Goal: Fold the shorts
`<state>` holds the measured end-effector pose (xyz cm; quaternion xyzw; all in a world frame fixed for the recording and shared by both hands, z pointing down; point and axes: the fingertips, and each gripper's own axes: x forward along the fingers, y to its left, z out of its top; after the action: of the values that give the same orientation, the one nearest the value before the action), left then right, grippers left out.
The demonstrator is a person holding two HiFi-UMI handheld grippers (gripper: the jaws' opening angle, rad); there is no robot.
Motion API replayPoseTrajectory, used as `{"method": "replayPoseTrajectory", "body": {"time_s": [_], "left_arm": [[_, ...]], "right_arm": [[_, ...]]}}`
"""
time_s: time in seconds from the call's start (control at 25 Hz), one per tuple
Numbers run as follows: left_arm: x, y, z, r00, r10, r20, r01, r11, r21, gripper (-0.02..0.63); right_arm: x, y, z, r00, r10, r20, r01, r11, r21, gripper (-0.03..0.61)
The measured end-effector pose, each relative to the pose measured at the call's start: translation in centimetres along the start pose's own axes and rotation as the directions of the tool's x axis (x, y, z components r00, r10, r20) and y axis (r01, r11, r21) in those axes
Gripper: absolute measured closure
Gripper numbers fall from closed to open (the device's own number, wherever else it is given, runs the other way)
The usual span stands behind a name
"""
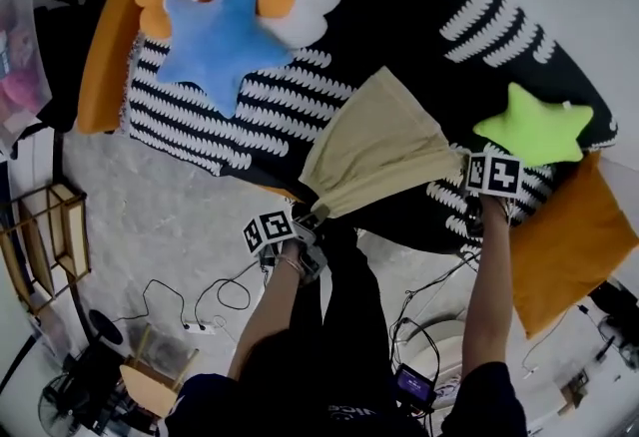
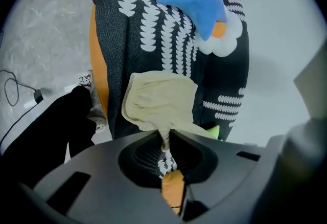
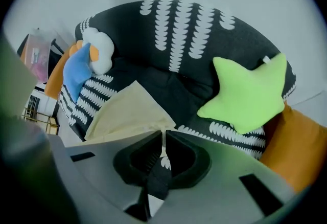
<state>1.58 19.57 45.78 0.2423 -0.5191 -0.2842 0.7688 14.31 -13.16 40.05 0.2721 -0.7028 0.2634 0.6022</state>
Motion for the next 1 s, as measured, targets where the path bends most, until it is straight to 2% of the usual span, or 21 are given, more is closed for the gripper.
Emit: {"method": "replayPoseTrajectory", "body": {"time_s": [0.16,0.32,0.48,0.64,0.8,1.0], "left_arm": [[0.2,-0.6,2.1,1.000,-0.014,-0.019,0.012,0.996,-0.087,0.571],[0.8,-0.7,5.1,1.000,0.007,0.001,-0.007,0.990,-0.144,0.571],[1.6,-0.5,7.9,0.998,0.028,0.053,-0.018,0.982,-0.186,0.569],[2.6,1.4,10.6,0.991,0.051,0.123,-0.014,0.958,-0.286,0.569],[3.7,2.5,12.7,0.979,0.123,0.160,-0.069,0.949,-0.306,0.566],[4.5,4.0,13.0,0.956,0.212,0.204,-0.136,0.934,-0.330,0.563]], "right_arm": [[1.8,2.3,4.7,0.999,-0.010,-0.039,0.007,0.996,-0.094,0.543],[4.7,4.9,9.4,0.996,0.001,-0.088,-0.016,0.986,-0.166,0.543],[7.9,7.1,12.9,0.990,0.009,-0.139,-0.045,0.965,-0.259,0.543],[12.3,9.9,15.2,0.978,0.008,-0.206,-0.081,0.933,-0.350,0.543],[16.2,11.8,16.9,0.963,-0.001,-0.269,-0.104,0.921,-0.376,0.543],[19.9,13.4,17.6,0.958,0.002,-0.288,-0.108,0.929,-0.354,0.543]]}}
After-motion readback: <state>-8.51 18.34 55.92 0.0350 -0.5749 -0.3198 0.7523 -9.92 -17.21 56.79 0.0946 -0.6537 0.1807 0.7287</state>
